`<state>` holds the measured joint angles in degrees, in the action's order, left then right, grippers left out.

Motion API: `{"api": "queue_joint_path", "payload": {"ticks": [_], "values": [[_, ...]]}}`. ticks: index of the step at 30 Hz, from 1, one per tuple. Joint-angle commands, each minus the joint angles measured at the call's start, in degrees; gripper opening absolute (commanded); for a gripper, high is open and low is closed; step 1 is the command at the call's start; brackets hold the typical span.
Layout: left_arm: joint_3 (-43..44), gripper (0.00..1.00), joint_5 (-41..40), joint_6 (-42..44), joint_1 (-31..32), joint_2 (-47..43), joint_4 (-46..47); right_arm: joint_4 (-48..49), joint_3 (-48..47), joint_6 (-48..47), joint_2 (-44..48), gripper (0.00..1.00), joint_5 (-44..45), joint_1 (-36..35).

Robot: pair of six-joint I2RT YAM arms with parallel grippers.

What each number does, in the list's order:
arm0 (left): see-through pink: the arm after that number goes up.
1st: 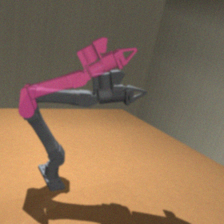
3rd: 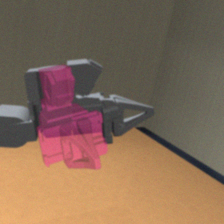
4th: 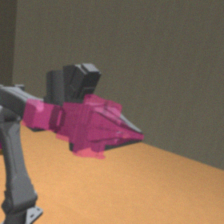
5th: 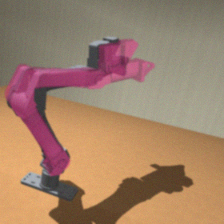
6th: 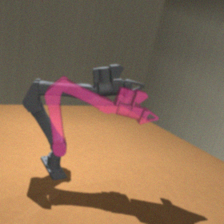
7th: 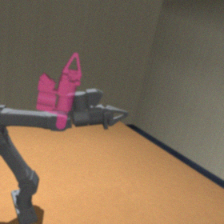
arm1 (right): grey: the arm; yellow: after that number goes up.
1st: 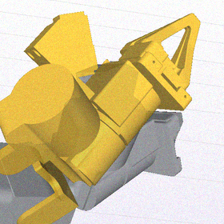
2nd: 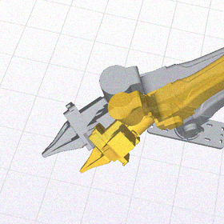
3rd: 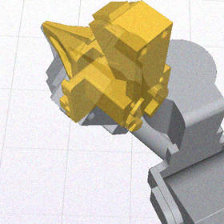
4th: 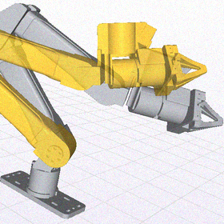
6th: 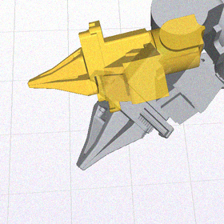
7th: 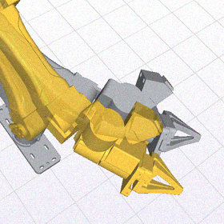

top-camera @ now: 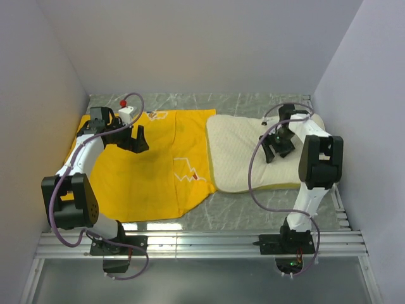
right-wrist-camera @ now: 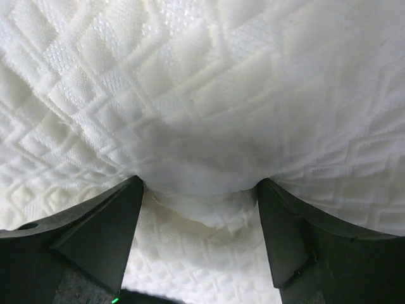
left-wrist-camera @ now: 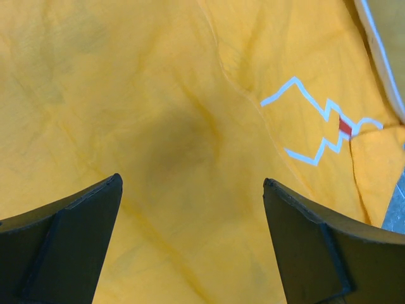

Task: Put the pillow into the pillowcase

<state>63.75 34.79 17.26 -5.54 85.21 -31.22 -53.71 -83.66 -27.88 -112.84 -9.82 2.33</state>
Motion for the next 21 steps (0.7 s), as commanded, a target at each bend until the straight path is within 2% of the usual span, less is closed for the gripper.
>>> {"api": "queue_joint_path", "payload": {"ticks": [1, 3, 6, 7, 11, 13, 17, 21], "values": [[2.0, 0.99, 2.04, -0.38, 0.0, -2.24, 0.11, -9.74, 9.72, 8.11, 6.38, 0.8, -11.78, -1.1], [1.91, 1.0, 2.57, -0.03, 0.0, -2.33, -0.15, -9.04, 9.83, 5.83, 13.12, 0.84, -11.54, -1.97], [1.91, 0.99, 3.71, 0.23, 0.09, -2.24, -0.68, -5.62, 8.25, -3.82, 22.18, 0.96, -10.3, -2.06], [1.82, 0.99, 4.06, 0.5, 0.0, -2.07, -0.86, -4.31, 7.64, -10.46, 24.05, 0.98, -11.09, -2.06], [2.52, 0.99, 5.2, 0.24, 0.0, -1.45, -1.38, -0.08, 9.03, -22.11, 30.12, 1.0, -13.9, -5.31], [2.61, 0.99, 5.38, -0.12, 0.09, -1.45, -1.21, 0.36, 9.91, -28.59, 30.48, 1.0, -13.56, -8.91], [2.17, 0.99, 5.99, -0.91, 0.09, -1.71, -0.59, 6.33, 11.68, -31.62, 27.68, 1.0, -9.78, -15.24], [1.65, 0.99, 6.35, -0.91, 0.09, -1.62, -1.12, 3.0, 4.57, -31.19, 16.72, 1.0, -10.3, -19.02]]}}
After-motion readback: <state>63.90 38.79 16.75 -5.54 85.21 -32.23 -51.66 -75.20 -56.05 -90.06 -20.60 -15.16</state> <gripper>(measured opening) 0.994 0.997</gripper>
